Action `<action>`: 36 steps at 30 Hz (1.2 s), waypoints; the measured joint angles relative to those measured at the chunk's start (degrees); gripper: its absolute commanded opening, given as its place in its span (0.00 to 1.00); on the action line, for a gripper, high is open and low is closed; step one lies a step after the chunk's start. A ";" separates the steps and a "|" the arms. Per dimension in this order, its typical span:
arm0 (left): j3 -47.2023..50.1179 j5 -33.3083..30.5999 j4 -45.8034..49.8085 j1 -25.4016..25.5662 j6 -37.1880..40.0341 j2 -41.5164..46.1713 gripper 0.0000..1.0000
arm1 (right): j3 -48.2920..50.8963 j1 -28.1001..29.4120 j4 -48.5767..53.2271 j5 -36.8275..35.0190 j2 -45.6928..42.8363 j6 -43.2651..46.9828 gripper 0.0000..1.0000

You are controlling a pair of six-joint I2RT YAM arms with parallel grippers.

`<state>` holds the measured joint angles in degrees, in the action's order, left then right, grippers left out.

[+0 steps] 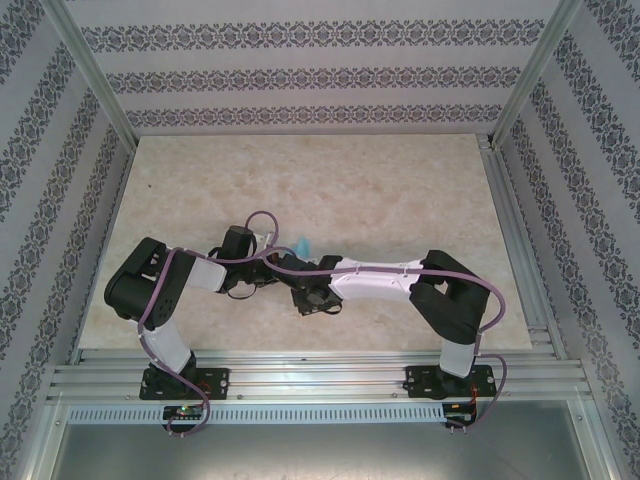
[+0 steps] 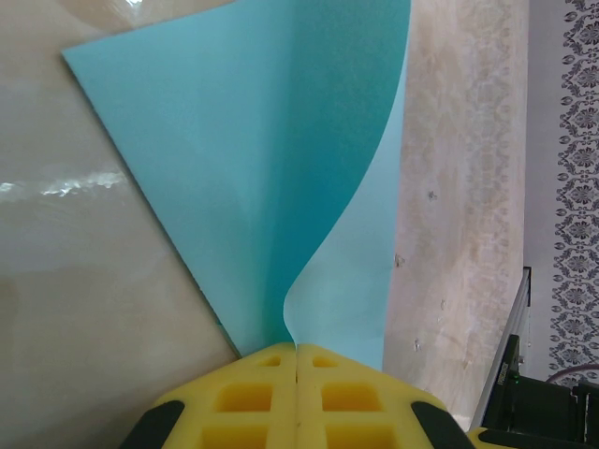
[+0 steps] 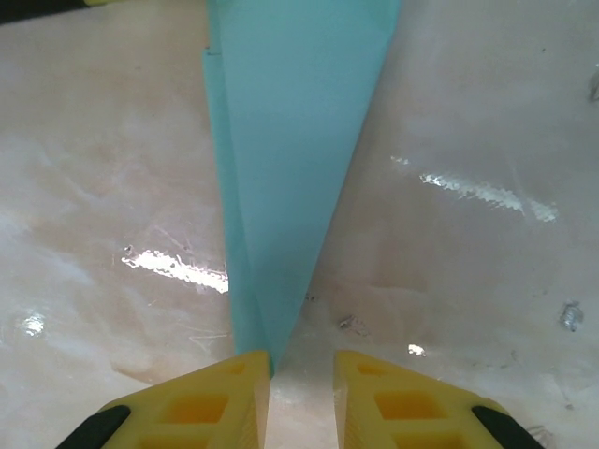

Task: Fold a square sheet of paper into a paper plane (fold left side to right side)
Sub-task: Fold the wing for the fifth time at the center of the table.

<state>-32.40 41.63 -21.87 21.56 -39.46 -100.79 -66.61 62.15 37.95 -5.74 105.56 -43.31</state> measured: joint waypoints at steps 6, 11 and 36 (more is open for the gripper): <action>-0.02 0.24 -0.02 -0.07 0.02 -0.04 0.00 | -0.11 0.00 -0.98 0.48 0.59 -0.02 0.22; -0.02 0.31 -0.02 -0.07 0.02 -0.07 0.00 | -0.28 0.00 -1.90 1.09 1.92 -0.02 0.19; 0.24 0.33 0.11 -0.22 0.24 0.35 0.00 | -11.08 4.24 11.74 -8.74 8.46 0.74 0.02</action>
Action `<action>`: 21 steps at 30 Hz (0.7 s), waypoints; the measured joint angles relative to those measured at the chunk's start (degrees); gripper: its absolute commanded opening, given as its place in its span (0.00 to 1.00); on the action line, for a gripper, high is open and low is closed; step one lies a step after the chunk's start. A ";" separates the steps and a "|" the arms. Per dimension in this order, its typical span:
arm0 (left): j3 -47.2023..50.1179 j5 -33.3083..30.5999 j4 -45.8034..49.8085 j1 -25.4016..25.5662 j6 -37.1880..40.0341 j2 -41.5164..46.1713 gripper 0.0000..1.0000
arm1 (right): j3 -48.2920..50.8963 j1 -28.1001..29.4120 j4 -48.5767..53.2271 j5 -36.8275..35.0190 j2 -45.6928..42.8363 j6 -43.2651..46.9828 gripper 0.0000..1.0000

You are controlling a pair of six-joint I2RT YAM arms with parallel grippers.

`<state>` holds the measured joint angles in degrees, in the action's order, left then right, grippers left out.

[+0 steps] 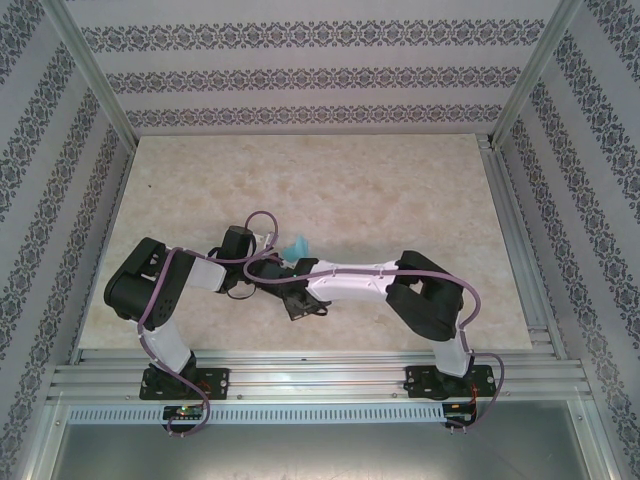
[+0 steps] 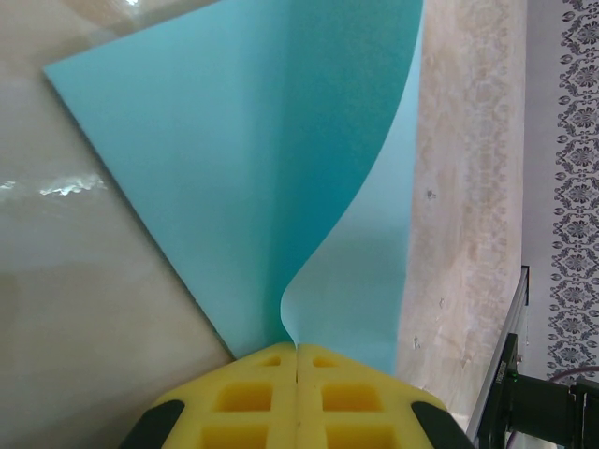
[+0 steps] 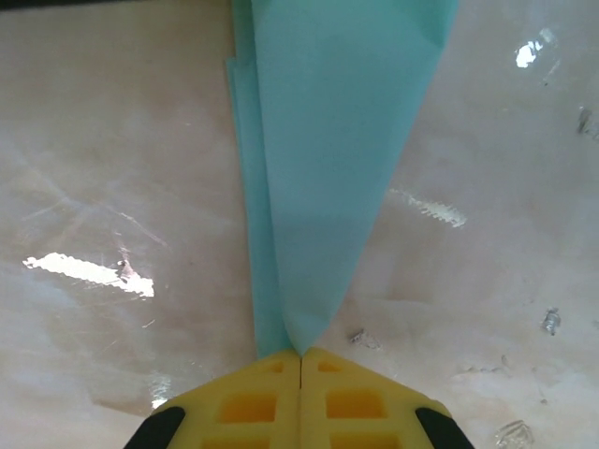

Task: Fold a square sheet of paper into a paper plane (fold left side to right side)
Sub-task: Fold the wing for the fifth time at the center of the table.

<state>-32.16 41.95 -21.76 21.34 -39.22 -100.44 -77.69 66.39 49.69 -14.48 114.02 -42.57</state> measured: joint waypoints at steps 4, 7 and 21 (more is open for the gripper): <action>0.35 -0.07 -0.66 -0.02 0.00 0.04 0.00 | -2.32 1.18 2.78 -2.73 2.05 0.81 0.04; 0.42 -0.07 -0.83 -0.02 0.02 0.04 0.00 | -2.58 1.75 3.32 -4.04 2.19 1.42 0.09; 1.51 -0.02 -2.86 -0.24 0.24 0.11 0.00 | 14.08 -3.76 -14.16 8.13 -18.62 3.50 0.20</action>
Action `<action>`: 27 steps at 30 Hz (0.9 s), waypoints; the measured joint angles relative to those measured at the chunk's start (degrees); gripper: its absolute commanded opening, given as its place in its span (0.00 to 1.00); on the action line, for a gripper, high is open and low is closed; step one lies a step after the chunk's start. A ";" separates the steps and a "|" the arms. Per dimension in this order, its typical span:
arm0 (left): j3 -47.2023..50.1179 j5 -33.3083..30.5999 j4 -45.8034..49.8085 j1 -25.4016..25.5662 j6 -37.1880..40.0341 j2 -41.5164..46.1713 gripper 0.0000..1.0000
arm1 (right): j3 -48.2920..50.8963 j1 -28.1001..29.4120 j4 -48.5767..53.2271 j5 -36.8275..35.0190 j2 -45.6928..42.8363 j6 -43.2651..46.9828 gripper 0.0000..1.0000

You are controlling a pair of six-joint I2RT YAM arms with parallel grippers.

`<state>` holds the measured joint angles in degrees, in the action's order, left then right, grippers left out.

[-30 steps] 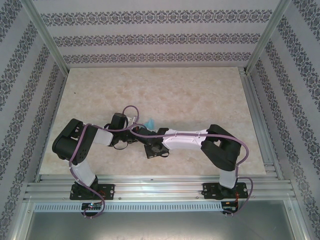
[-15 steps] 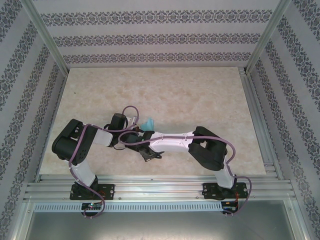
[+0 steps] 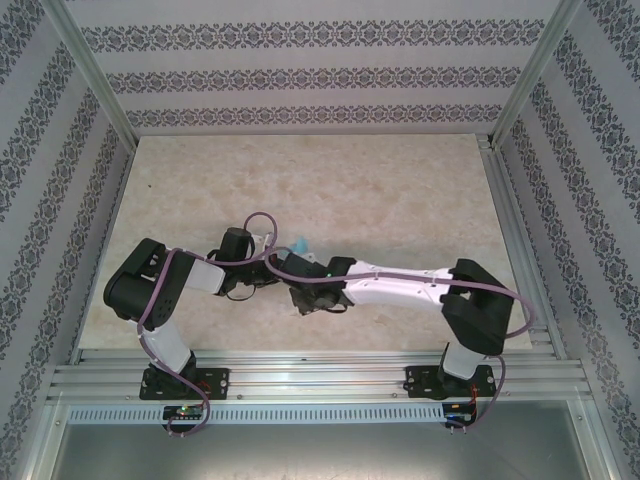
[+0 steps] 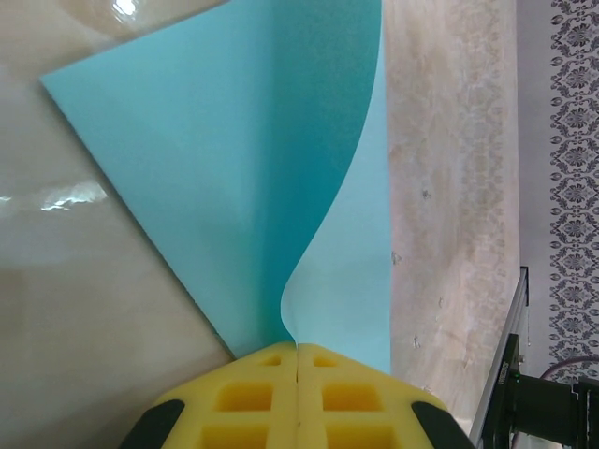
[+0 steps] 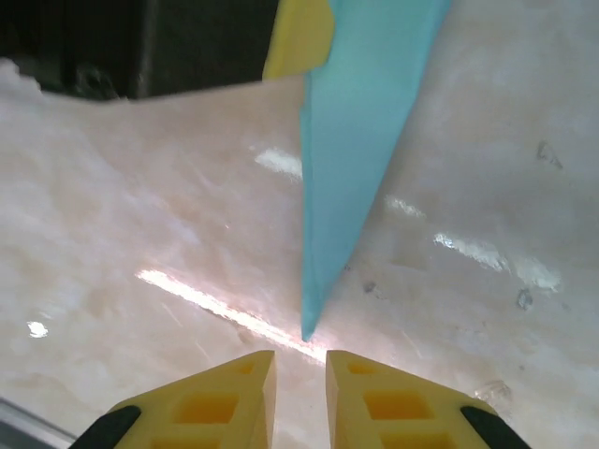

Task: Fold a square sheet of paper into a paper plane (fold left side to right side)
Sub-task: Fold the wing for the fifth time at the center of the table.

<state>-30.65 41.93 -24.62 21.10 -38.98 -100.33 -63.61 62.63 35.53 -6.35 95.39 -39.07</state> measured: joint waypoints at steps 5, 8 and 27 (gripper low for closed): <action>0.35 -0.15 -0.07 -0.52 0.22 0.28 0.00 | 10.12 -6.71 -15.06 9.29 -2.49 -2.47 0.10; 0.39 -0.11 -0.11 -0.59 0.42 0.28 0.00 | 14.19 -8.24 -21.92 13.73 -1.16 -4.83 0.10; 0.50 1.16 -0.92 -1.18 1.07 -0.26 0.00 | 16.02 -8.79 -36.44 21.33 3.85 -9.53 0.09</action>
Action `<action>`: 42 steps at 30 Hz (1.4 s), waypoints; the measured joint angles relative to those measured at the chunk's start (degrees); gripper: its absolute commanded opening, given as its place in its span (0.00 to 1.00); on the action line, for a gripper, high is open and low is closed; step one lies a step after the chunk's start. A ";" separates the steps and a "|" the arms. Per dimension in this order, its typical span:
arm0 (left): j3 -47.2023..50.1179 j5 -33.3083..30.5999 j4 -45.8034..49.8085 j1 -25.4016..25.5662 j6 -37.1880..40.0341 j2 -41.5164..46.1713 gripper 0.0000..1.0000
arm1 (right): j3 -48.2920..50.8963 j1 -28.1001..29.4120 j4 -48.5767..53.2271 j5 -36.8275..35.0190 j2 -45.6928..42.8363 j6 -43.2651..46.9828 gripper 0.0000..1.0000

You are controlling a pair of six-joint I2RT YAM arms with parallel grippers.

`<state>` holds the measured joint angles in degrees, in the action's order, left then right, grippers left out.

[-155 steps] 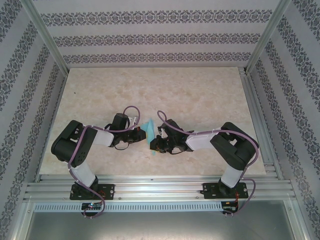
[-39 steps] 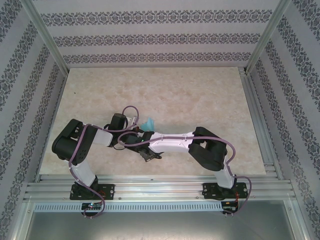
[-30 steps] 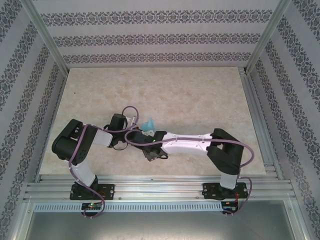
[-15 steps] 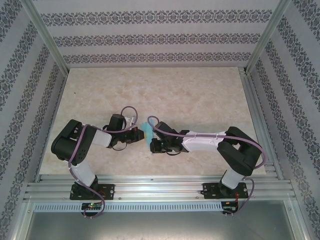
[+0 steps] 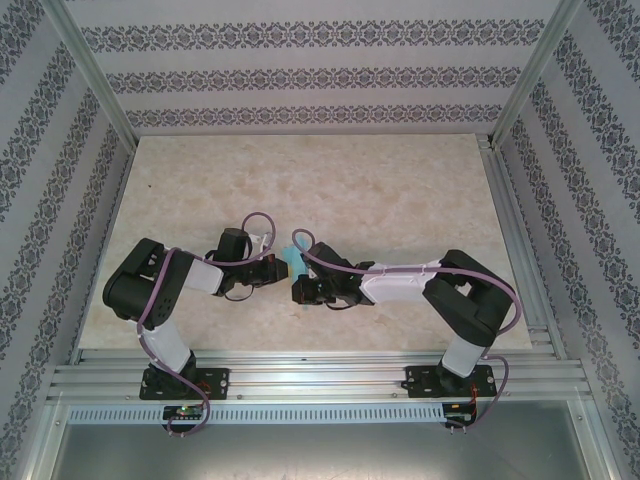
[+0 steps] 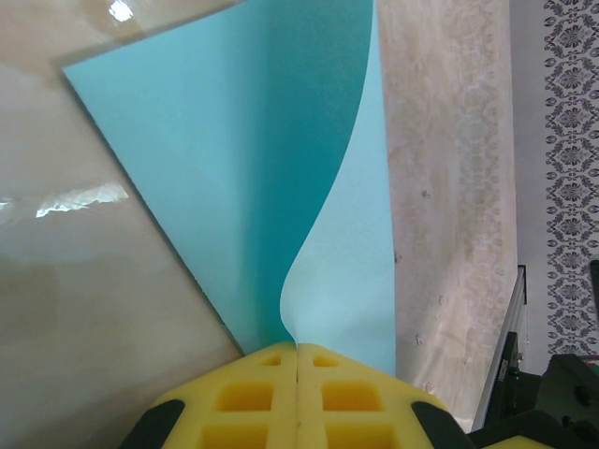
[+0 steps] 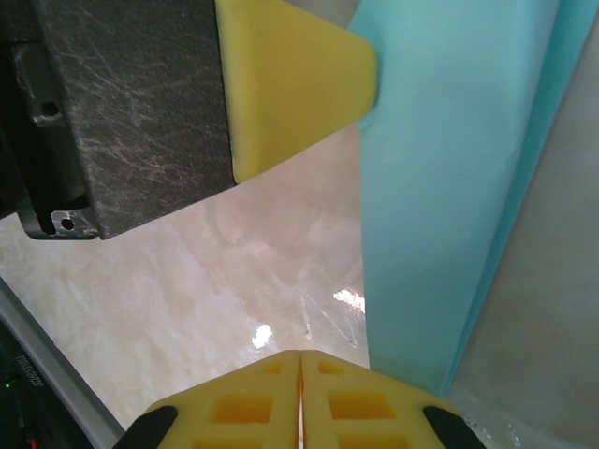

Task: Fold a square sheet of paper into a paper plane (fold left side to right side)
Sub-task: Fold the wing for the fifth time at the center of the table.

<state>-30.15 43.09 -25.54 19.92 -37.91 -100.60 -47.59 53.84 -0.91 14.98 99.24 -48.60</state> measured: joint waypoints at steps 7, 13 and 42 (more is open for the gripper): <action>0.15 0.22 -0.46 -0.09 0.00 -0.13 0.00 | 1.01 0.00 -2.32 1.22 1.46 -1.33 0.09; 0.15 0.22 -0.48 -0.11 0.00 -0.13 0.00 | 1.25 0.00 -4.48 2.12 2.38 -2.16 0.09; 0.11 -0.50 0.90 -0.42 0.22 0.70 0.00 | -17.94 7.17 30.51 -21.09 7.17 5.55 0.43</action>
<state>-30.04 42.59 -24.64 19.51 -37.69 -99.90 -65.54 61.01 29.61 -6.11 106.41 -43.05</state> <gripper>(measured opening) 0.034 0.431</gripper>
